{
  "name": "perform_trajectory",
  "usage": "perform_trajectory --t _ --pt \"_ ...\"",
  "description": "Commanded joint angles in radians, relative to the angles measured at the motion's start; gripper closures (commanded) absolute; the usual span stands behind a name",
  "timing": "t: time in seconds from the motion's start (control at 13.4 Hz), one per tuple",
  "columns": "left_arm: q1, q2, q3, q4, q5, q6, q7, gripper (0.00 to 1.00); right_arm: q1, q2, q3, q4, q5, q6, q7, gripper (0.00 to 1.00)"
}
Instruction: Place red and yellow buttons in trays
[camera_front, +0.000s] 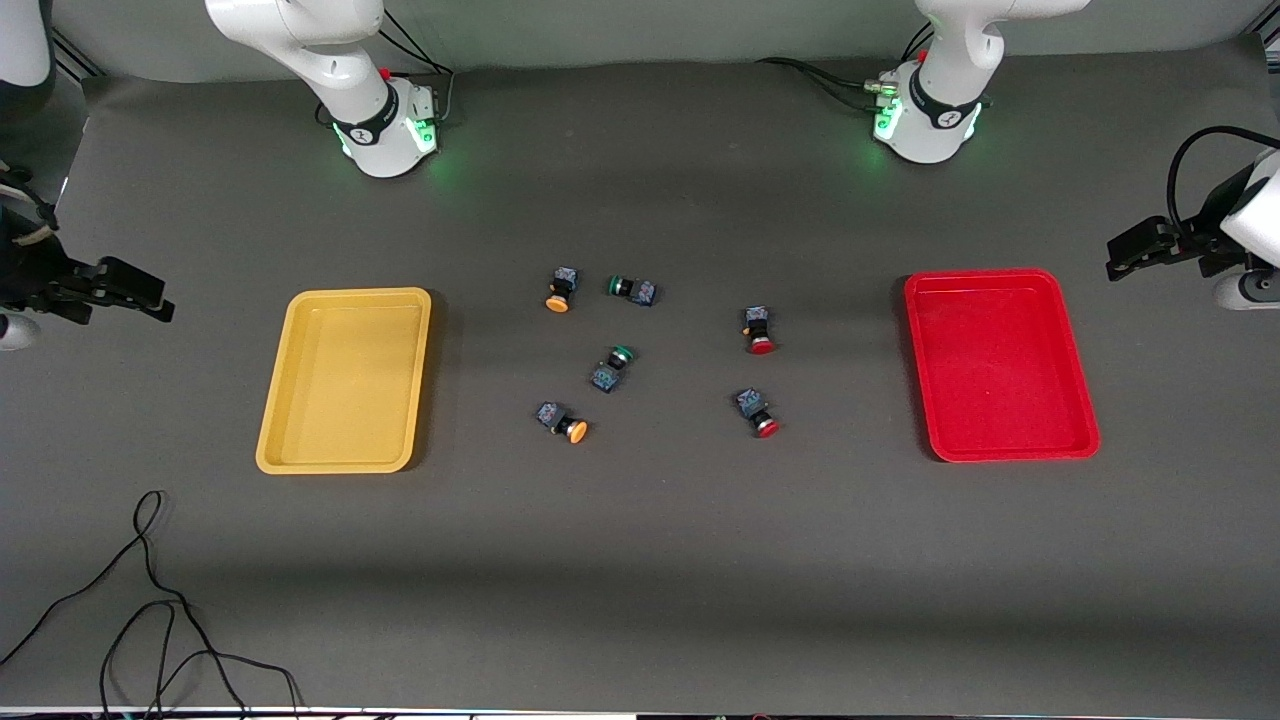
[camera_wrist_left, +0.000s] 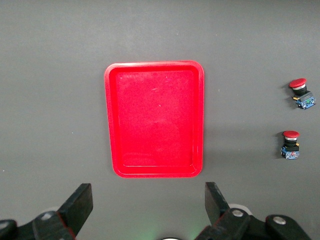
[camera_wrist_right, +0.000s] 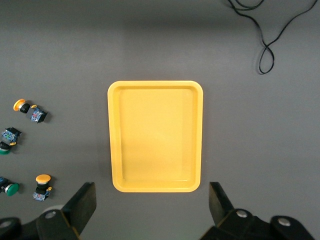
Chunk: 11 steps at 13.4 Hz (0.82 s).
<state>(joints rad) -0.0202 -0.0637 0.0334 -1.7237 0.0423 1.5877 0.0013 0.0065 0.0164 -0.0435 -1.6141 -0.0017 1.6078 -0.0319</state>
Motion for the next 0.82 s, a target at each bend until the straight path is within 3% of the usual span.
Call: perform_trajectory --t 0.0,0.22,0.37,0.52,0.75 --pt "-0.004 -0.018 0.002 -0.024 0.010 0.024 -0.018 0.00 0.050 -0.015 0.005 -0.042 -0.011 0.001 0.038 0.00" --pt "-0.001 0.016 0.003 -0.013 -0.001 0.024 -0.018 0.00 0.150 -0.062 0.004 -0.150 0.024 0.042 0.220 0.00" --pt "-0.015 0.076 0.000 0.009 -0.004 0.043 -0.021 0.00 0.240 -0.154 0.004 -0.318 0.043 0.156 0.358 0.00" --pt "-0.032 0.143 -0.050 0.021 -0.004 0.084 -0.079 0.00 0.369 -0.205 0.004 -0.444 0.045 0.257 0.548 0.00" --pt "-0.040 0.194 -0.182 0.018 0.005 0.109 -0.245 0.00 0.551 -0.194 0.004 -0.536 0.045 0.400 0.772 0.00"
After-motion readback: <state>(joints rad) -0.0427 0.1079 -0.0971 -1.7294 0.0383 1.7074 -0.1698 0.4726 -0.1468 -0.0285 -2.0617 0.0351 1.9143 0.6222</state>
